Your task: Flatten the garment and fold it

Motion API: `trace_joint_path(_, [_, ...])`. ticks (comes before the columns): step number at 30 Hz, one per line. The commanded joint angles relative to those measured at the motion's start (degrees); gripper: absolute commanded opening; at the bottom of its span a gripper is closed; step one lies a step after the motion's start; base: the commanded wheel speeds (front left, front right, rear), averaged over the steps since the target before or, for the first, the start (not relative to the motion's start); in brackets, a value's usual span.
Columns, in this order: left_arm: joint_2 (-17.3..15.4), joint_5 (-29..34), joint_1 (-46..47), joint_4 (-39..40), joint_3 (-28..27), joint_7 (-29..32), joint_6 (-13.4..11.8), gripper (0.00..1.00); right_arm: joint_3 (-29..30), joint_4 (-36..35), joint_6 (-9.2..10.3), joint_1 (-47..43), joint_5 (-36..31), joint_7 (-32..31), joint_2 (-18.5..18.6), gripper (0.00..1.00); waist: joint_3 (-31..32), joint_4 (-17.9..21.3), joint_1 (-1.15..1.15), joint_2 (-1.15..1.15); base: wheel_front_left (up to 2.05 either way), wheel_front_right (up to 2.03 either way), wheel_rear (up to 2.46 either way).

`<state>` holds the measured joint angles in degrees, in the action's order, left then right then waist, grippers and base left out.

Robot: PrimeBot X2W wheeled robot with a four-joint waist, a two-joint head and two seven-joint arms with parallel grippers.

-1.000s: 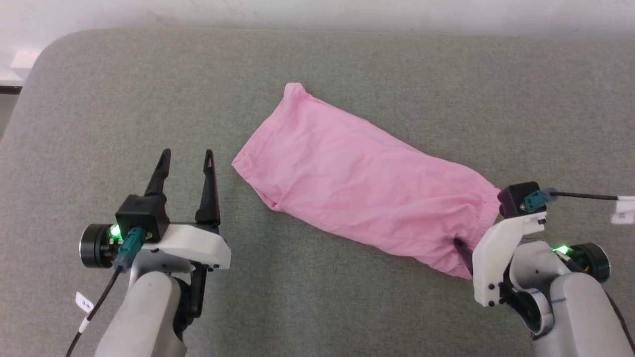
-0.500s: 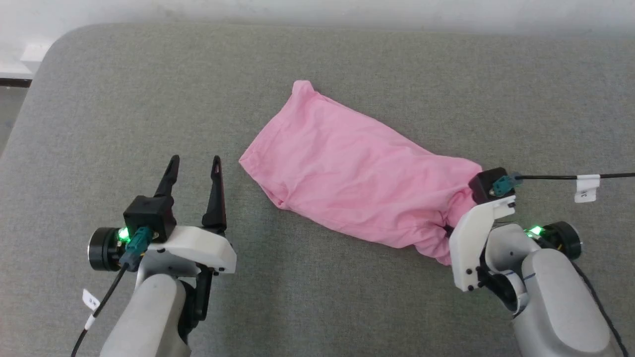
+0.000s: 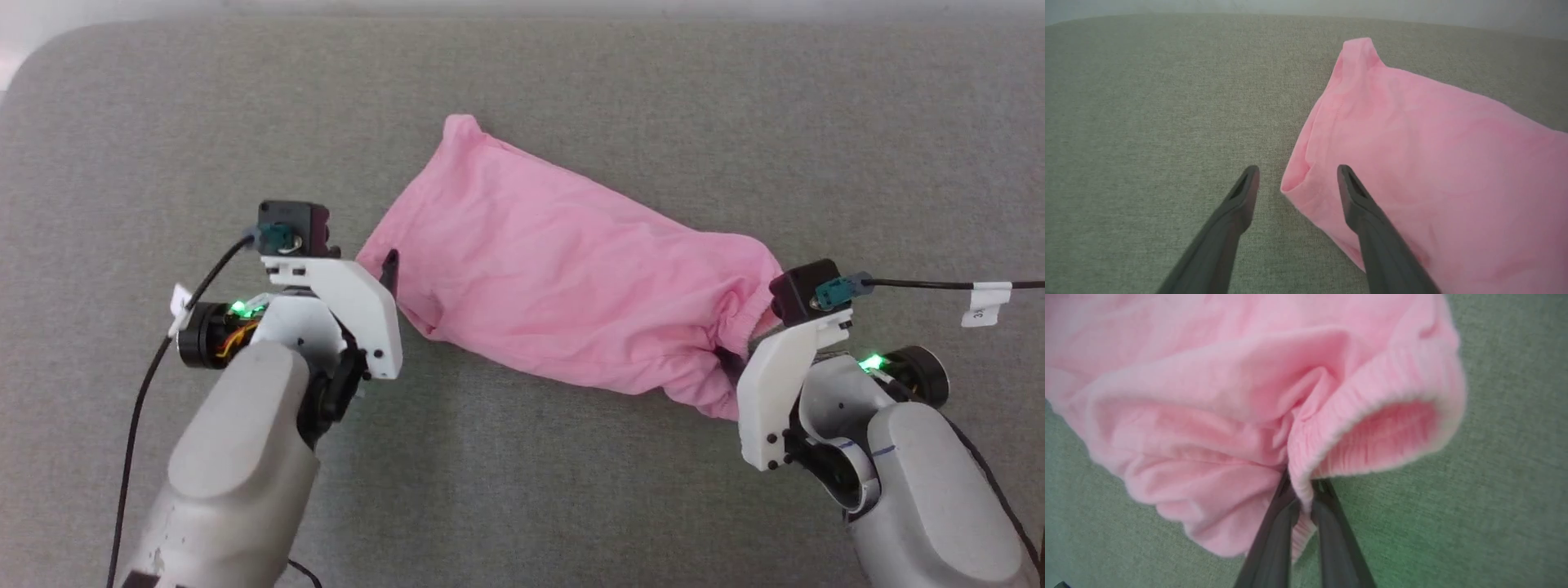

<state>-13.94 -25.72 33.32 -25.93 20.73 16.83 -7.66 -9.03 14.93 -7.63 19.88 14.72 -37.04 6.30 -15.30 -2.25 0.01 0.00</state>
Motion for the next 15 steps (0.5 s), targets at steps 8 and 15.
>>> trace_joint_path(8, [-0.3, -2.3, 4.7, -7.3, 1.9, 17.4, -0.6, 0.43, -1.3, -2.5, 0.14, 0.9, 1.2, 1.0, 1.8, 0.0, -3.3, 3.0, -0.01, 0.0, 0.0, 0.0, 0.0])
trace_joint_path(15, [0.1, -6.4, 2.6, -6.7, 0.3, 21.9, -0.4, 0.0, -1.2, -2.6, 0.14, 0.6, 2.0, 1.3, 3.0, 0.0, -3.0, 2.1, -0.01, 0.0, 0.0, 0.0, 0.0])
